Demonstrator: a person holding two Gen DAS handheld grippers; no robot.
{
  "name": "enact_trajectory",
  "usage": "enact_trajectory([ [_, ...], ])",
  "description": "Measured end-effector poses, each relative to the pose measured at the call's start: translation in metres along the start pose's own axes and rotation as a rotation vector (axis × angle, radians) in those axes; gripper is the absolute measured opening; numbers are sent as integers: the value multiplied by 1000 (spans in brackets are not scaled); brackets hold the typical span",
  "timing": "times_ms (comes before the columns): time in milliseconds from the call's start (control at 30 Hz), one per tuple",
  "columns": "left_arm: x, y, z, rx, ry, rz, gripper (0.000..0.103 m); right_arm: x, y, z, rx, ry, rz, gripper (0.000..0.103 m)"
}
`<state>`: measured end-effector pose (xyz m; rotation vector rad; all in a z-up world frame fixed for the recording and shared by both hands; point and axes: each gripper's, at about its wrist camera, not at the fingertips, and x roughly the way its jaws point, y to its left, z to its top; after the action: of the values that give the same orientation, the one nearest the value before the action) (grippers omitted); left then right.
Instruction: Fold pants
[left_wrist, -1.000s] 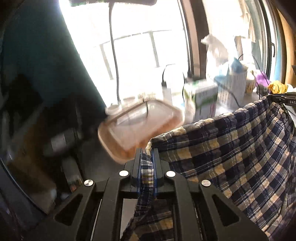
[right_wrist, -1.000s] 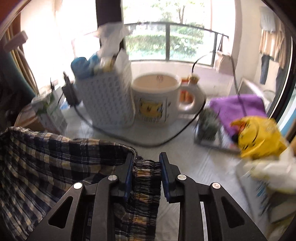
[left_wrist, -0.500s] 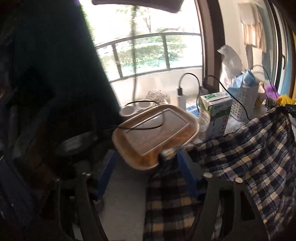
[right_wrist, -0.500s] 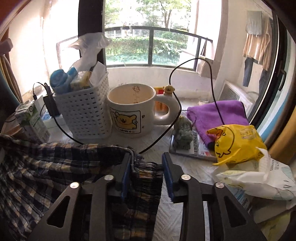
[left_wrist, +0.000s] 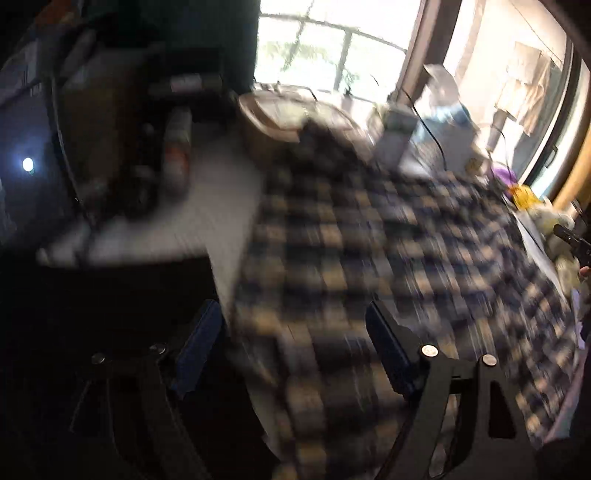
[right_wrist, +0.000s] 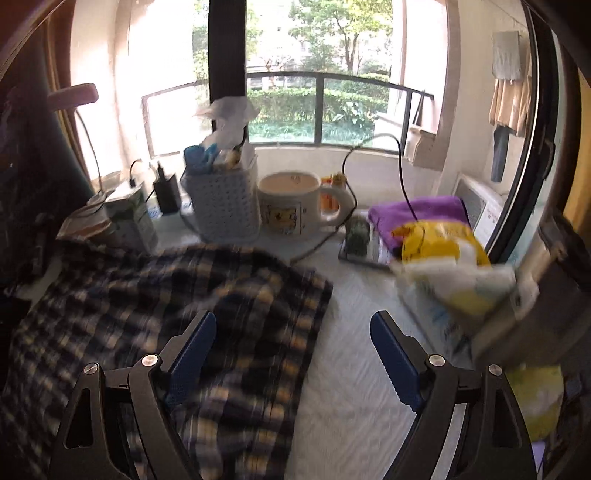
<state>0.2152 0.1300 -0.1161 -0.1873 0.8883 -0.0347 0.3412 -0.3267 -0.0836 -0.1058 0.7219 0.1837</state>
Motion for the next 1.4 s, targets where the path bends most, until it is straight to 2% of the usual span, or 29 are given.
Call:
enact_trajectory([
  [233,-15,-17,-25,23,24,-44,81,-38,-7,-69,-6,64,-1,86],
  [333,-12,-21,-27,27,41,-52,80,-48,-25,-92,34,91,-2,77],
  [433,-9,-27,-34,47,45,-47,80,-57,-30,-105,38,97,-9,63],
  [467,-7,-28,-36,54,49,-41,79,-58,-27,-108,26,101,-5,62],
  [500,-4,-31,-38,67,53,-36,67,-58,-23,-112,6,109,9,62],
  [533,-1,-32,-38,77,60,-33,48,-57,-18,-115,-13,117,20,62],
  [633,2,-36,-40,116,52,14,24,-53,-1,-120,-66,135,60,62],
  [733,0,-30,-38,110,42,20,12,-49,14,-120,-101,144,92,62],
  [833,-1,-26,-38,104,30,26,9,-44,24,-120,-111,148,95,61],
  [867,-1,-26,-38,104,27,27,9,-40,28,-121,-114,158,102,42],
  [900,-1,-26,-38,105,21,33,8,-37,32,-124,-129,169,78,30],
  [933,-3,-25,-38,105,12,41,8,-36,33,-124,-135,168,59,26],
  [1033,-9,-20,-35,97,-12,57,8,-44,31,-124,-111,144,32,23],
  [1167,-18,-11,-30,87,-38,64,8,-67,17,-121,-59,99,-51,21],
  [1400,-27,-9,-34,116,-48,56,8,-100,11,-126,-42,93,-152,20],
])
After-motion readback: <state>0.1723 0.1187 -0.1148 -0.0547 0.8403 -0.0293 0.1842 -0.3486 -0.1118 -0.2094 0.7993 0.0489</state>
